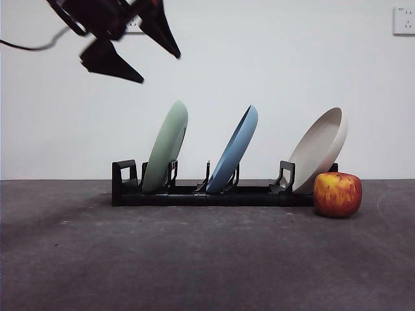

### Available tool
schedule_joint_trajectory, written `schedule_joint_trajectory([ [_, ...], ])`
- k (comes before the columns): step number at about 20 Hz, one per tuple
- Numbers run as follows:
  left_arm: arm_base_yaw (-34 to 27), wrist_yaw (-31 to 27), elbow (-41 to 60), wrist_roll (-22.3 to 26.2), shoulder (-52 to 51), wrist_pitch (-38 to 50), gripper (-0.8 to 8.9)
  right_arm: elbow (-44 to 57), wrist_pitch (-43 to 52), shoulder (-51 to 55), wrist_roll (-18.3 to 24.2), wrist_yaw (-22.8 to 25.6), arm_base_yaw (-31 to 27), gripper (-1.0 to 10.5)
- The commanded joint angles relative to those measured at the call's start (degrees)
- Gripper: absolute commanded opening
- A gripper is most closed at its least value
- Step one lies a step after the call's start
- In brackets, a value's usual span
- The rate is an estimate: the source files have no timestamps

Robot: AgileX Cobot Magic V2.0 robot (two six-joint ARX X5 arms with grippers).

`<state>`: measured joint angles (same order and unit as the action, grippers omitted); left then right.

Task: Take the green plate from the plate rack,put the plate on the table,take the apple from the table,put the apple in the plate

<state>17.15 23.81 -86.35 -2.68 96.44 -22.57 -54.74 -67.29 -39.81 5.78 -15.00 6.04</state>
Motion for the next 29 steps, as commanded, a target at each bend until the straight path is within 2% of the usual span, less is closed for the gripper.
schedule_joint_trajectory([
  [1, 0.37, -0.92, -4.61, -0.35, 5.35, 0.33, 6.15, -0.24, 0.13, 0.04, -0.42, -0.04, 0.09, 6.9],
  [5, 0.90, -2.91, -8.59, -0.33, 11.56, 2.14, 6.15, -0.24, 0.15, -0.09, -0.83, -0.02, 0.09, 6.9],
  [11, 2.01, -3.30, -8.59, -0.33, 16.28, 4.39, 5.93, -0.24, 0.20, -0.98, -1.25, 0.00, 0.09, 6.9],
  [13, 2.43, -4.33, -8.59, -0.35, 16.63, 4.55, 4.15, -0.24, 0.20, -1.07, -1.27, -0.02, 0.09, 6.9],
  [17, 2.58, -3.85, -8.59, -0.35, 16.63, 3.34, 1.34, -0.24, 0.20, -1.07, -1.25, -0.02, 0.09, 6.9],
  [21, 2.58, -3.76, -8.59, -0.35, 16.63, 2.19, 1.15, -0.24, 0.20, -1.07, -1.27, -0.04, 0.09, 6.9],
  [24, 2.58, -2.08, -8.59, -0.39, 16.63, 1.92, -0.12, -0.24, 0.20, -1.07, -1.25, -0.04, 0.09, 6.9],
  [29, 2.58, -0.96, -8.59, -0.39, 16.61, 1.88, -0.09, -0.24, 0.17, -1.07, -1.25, -0.04, 0.09, 6.9],
])
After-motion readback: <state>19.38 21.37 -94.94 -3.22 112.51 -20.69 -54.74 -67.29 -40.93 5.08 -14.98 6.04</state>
